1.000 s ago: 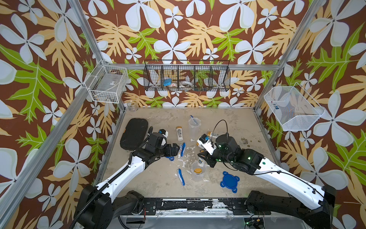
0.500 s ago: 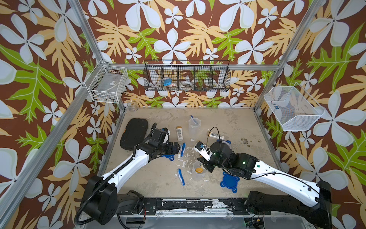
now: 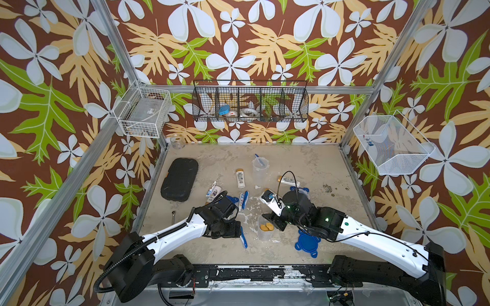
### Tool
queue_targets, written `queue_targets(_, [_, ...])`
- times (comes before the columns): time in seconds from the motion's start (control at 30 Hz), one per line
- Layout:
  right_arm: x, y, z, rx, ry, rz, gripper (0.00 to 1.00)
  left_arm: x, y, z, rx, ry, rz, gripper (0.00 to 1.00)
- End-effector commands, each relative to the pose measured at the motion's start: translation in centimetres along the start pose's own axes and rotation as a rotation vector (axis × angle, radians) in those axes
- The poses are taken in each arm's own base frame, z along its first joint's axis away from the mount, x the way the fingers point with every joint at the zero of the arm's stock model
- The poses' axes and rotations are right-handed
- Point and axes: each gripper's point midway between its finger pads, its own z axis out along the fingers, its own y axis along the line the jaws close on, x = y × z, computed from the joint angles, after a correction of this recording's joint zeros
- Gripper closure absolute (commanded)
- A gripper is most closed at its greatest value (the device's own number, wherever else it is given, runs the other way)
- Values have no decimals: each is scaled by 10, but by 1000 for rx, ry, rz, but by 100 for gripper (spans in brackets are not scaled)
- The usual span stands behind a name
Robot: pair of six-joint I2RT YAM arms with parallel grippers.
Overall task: Pack away toiletry kits
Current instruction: Place the toiletry item into the container, then pick up the toiletry item from the center of the board.
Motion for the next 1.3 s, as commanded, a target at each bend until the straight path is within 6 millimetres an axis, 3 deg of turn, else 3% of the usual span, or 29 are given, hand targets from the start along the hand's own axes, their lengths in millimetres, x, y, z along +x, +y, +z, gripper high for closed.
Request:
queue_targets(0.0, [-9,-1,-7,3,-36,37,45,-3,-18,9,26,-2,4,17])
queue_targets(0.23, [-11,-9,-23,44,-54,99,27,7,-10,36,-86,68,91,24])
queue_targets(0.4, [-14,-30,-33,74,-85,193,20,18,14,43,-199,62,114,44])
queue_targets(0.57, [-12,-49,-29,90,-49,261,18,29,32,51,-274,71,129,55])
queue_targets(0.73, [-19,-51,-30,87,-50,271,17,32,31,49,-292,67,146,64])
queue_targets(0.83, [-19,-50,-28,65,-42,288,18,31,29,45,-292,52,150,79])
queue_targets(0.87, [-18,-48,-27,50,-33,295,18,29,27,43,-280,39,153,87])
queue_targets(0.97, [-13,-40,-22,1,11,301,19,15,10,31,-213,-40,171,100])
queue_targets(1.13, [-12,-24,-19,-143,31,352,19,-25,-39,-18,-44,-264,235,100])
queue_targets(1.27, [-22,-13,-20,-251,27,373,19,-41,-58,-53,34,-395,281,100])
